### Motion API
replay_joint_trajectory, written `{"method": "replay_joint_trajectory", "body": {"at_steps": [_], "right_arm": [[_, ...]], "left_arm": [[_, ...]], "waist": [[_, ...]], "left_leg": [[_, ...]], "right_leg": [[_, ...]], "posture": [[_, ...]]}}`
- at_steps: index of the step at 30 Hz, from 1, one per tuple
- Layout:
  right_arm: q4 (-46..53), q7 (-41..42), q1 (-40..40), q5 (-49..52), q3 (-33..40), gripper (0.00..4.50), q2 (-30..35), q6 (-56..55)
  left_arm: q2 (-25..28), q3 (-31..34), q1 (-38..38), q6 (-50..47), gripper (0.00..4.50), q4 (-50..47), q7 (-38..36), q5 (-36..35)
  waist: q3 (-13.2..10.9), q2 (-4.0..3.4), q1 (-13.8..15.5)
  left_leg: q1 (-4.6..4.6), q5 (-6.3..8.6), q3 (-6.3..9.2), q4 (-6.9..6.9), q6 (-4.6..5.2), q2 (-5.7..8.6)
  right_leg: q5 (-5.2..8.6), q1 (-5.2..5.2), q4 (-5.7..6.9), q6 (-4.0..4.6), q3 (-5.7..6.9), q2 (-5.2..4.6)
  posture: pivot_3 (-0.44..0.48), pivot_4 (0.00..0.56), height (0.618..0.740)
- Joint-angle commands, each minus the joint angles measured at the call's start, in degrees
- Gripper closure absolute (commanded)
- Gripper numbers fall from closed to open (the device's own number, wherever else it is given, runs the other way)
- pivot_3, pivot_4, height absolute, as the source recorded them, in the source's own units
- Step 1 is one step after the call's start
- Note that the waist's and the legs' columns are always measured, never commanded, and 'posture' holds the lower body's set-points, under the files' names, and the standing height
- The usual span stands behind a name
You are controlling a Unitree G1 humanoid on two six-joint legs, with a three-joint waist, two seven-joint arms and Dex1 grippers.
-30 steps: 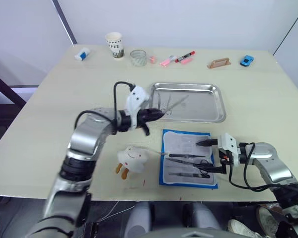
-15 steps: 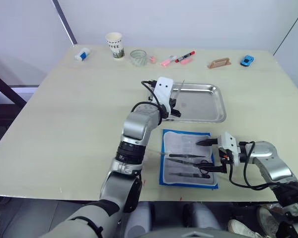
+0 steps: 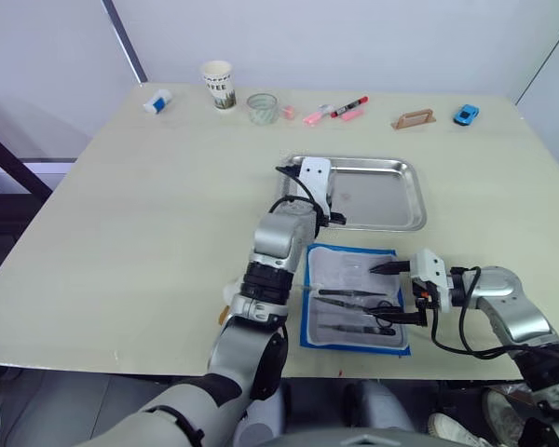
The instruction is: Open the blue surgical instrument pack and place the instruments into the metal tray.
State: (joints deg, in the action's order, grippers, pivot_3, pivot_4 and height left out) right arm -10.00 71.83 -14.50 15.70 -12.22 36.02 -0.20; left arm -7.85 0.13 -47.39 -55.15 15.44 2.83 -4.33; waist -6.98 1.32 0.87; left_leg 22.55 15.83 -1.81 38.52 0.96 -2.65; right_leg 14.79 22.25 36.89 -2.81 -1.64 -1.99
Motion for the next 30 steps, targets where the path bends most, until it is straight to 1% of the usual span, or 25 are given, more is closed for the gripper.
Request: {"method": "replay_joint_trajectory", "body": {"at_steps": [1, 20, 22, 23, 24, 25, 28, 29, 30], "right_arm": [[-1.47, -0.29, 1.78, -3.14, -1.29, 0.00, 1.27, 1.67], [-1.13, -0.83, 2.00, -3.11, -1.20, 0.00, 1.06, 1.91], [-1.10, -0.92, 2.06, -3.07, -1.12, 0.00, 1.06, 1.93], [-1.10, -0.95, 2.10, -3.07, -1.08, 0.00, 1.07, 1.93], [-1.11, -0.99, 2.12, -3.06, -1.05, 0.00, 1.08, 1.92], [-1.02, -1.06, 2.22, -3.06, -1.03, 0.00, 1.10, 1.93], [-0.78, -1.21, 2.43, -3.01, -0.99, 0.00, 1.12, 1.98], [-0.73, -1.23, 2.51, -2.98, -0.96, 0.00, 1.11, 1.97], [-0.73, -1.24, 2.55, -2.97, -0.93, 0.00, 1.11, 1.94]], "left_arm": [[-1.60, 0.11, -1.93, 0.61, 4.44, -0.38, 0.55, -0.41], [-2.68, 0.18, -3.49, 2.22, 4.44, 3.95, 0.08, -2.30], [-2.72, 0.25, -3.63, 2.17, 3.55, 4.19, 0.07, -2.52], [-2.69, 0.18, -3.71, 2.19, 3.25, 4.33, -0.14, -2.69], [-2.70, 0.26, -3.76, 2.29, 2.71, 4.45, -0.12, -2.85], [-2.73, 0.36, -3.74, 2.27, 2.33, 4.39, -0.09, -3.04], [-2.59, 0.23, -3.68, 1.98, 0.75, 4.00, -0.22, -3.44], [-2.48, 0.06, -3.56, 1.82, 0.33, 3.50, -0.29, -3.46], [-2.10, -0.49, -3.27, 1.61, 0.04, 2.50, -1.11, -3.59]], "waist": [[0.00, 0.00, -0.01], [0.00, 0.00, -0.01], [0.00, 0.00, -0.01], [0.00, 0.00, -0.02], [0.00, 0.00, -0.03], [0.00, 0.00, -0.04], [0.00, 0.00, -0.04], [0.00, 0.00, -0.04], [0.00, 0.00, -0.03]], "left_leg": [[0.00, 0.00, 0.00, 0.00, 0.00, 0.00], [0.00, -0.01, 0.03, 0.00, -0.03, 0.01], [0.00, -0.01, 0.03, 0.00, -0.03, 0.01], [0.00, -0.02, 0.03, 0.00, -0.03, 0.01], [0.00, -0.01, 0.03, 0.00, -0.02, 0.01], [0.00, -0.01, 0.03, 0.00, -0.02, 0.01], [0.00, -0.02, 0.04, 0.00, -0.03, 0.01], [0.00, -0.02, 0.03, 0.00, -0.03, 0.01], [0.00, -0.02, 0.03, 0.00, -0.03, 0.01]], "right_leg": [[0.00, 0.00, 0.00, 0.00, 0.00, 0.00], [0.00, -0.01, -0.01, -0.01, 0.02, 0.00], [0.01, -0.01, -0.01, -0.01, 0.02, 0.00], [0.01, -0.01, -0.01, -0.01, 0.03, 0.00], [0.01, -0.01, -0.01, -0.01, 0.03, 0.00], [0.01, -0.01, -0.01, -0.01, 0.03, 0.00], [0.01, -0.01, -0.01, -0.01, 0.03, 0.00], [0.01, -0.01, -0.01, -0.01, 0.03, 0.00], [0.01, -0.01, -0.01, -0.01, 0.03, 0.00]], "posture": [[0.000, 0.150, 0.740], [0.000, 0.150, 0.740], [0.000, 0.150, 0.740], [0.000, 0.150, 0.740], [0.000, 0.150, 0.740], [0.000, 0.150, 0.740], [0.000, 0.150, 0.740], [0.000, 0.150, 0.740], [0.000, 0.150, 0.740]]}}
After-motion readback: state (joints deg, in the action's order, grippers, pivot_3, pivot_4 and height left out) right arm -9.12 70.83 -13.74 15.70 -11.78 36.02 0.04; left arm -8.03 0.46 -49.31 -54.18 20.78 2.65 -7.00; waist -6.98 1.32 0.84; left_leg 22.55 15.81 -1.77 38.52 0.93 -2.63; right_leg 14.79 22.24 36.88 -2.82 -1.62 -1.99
